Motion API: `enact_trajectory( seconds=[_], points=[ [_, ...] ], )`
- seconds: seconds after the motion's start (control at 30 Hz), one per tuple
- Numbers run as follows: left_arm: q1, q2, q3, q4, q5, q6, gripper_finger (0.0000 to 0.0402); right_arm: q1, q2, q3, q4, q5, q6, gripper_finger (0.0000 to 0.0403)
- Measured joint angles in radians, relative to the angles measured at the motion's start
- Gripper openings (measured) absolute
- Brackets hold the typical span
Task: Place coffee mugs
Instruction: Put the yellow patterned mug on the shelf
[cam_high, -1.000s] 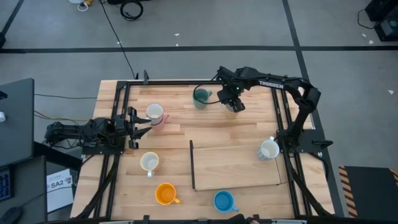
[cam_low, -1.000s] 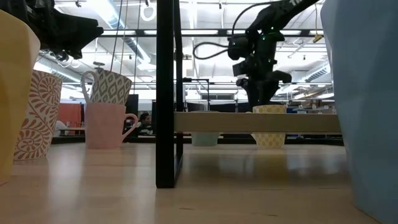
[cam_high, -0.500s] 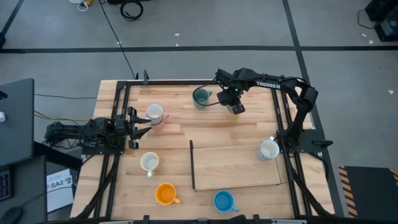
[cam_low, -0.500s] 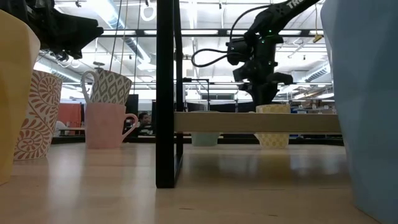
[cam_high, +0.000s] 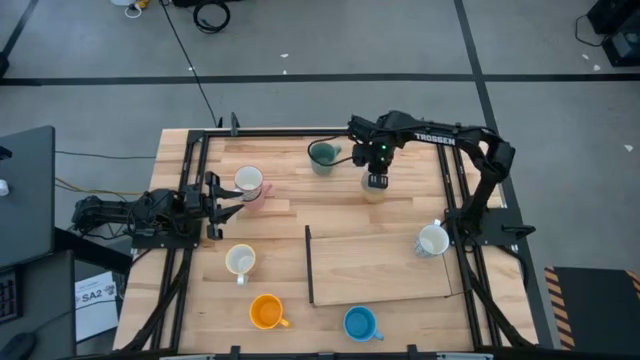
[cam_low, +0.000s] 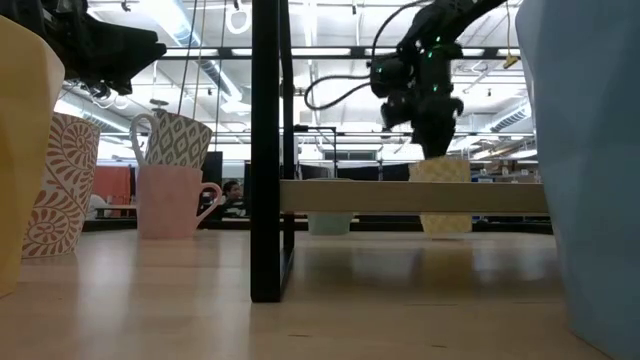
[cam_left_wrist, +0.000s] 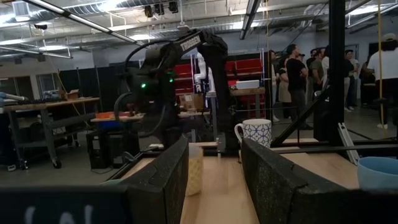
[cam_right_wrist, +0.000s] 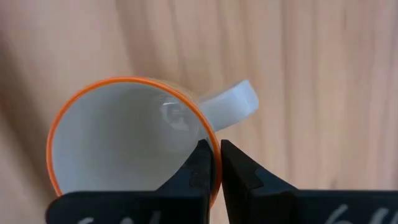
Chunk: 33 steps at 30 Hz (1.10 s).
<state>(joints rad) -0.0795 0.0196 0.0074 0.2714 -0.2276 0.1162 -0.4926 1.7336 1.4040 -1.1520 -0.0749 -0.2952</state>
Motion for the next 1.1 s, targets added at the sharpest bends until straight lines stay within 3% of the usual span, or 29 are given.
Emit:
enact_trajectory(
  seconds=[0.33, 0.73, 1.1],
  points=[
    [0.0, 0.0, 0.0, 0.0, 0.0, -0.001, 0.0155, 0.114, -0.201, 0.002, -0.089, -0.098, 0.4, 0.0022],
    [0.0, 0.0, 0.0, 0.0, 0.0, -0.001, 0.0155, 0.44, -0.369, 0.002, -0.124, 0.015, 0.841, 0.0022],
    [0.0, 0.0, 0.0, 0.0, 0.0, -0.002, 0.0155, 0.664, -0.38, -0.061, -0.127, 0.077, 1.04, 0.0022]
  ],
)
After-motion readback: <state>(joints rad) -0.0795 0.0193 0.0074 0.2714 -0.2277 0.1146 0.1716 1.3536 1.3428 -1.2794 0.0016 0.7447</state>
